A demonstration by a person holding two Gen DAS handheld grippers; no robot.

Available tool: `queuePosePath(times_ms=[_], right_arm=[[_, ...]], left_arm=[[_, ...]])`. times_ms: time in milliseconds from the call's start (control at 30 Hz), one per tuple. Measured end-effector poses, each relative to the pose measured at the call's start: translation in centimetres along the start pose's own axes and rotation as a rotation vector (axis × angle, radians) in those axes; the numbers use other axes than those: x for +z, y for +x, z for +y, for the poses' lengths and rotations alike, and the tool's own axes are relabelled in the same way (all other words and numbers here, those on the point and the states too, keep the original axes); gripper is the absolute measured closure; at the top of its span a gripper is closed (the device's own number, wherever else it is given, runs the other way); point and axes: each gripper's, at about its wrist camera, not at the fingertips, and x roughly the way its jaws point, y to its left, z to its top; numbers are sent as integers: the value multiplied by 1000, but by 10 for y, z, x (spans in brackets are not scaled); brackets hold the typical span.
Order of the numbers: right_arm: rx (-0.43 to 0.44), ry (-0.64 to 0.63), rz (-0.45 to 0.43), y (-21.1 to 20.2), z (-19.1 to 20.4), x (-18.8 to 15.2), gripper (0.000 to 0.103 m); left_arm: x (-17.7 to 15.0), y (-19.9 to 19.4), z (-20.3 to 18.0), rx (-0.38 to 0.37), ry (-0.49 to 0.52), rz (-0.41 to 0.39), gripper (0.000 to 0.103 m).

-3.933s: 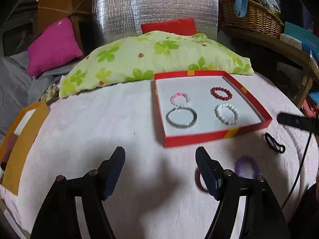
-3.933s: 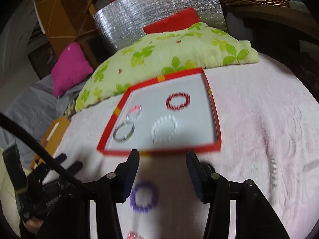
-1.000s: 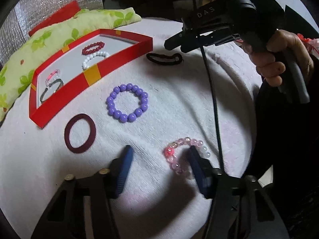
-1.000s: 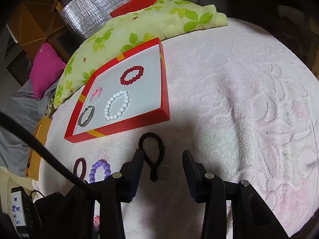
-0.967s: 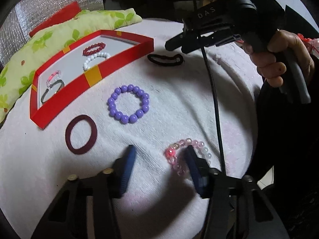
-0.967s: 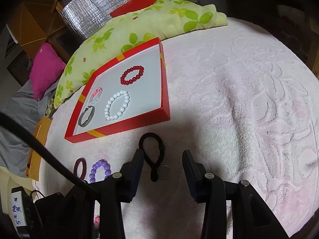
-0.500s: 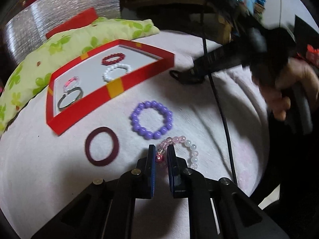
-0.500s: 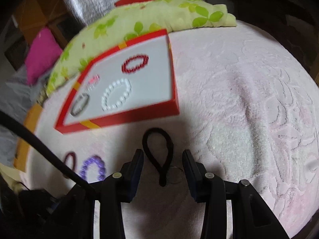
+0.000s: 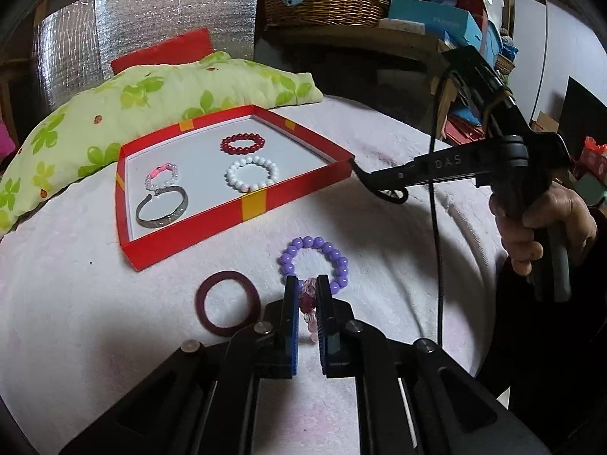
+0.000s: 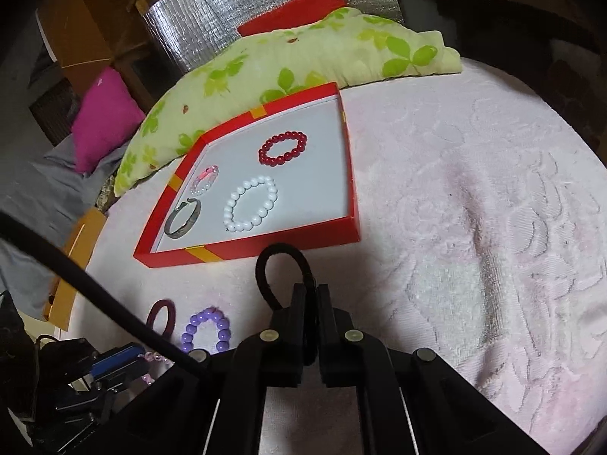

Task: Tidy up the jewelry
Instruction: 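Lift and carry both held items toward the red box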

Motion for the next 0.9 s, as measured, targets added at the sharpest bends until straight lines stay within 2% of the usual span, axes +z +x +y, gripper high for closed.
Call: queuePosePath(times_ms=[200,500,667,900], right_arm=[[-3,22,28,4,-3,-1,97],[24,5,36,5,2,-3,97],[55,-9,30,3,8,-4,97],[83,-17,30,5,16,-6,97]], left_arm=[[2,-5,6,1,-21,-20,94],[7,-19,17,10,-66,-94,94],[10,-24,22,37,-93,-131,94],[10,-24,32,120,-144,-143,94]])
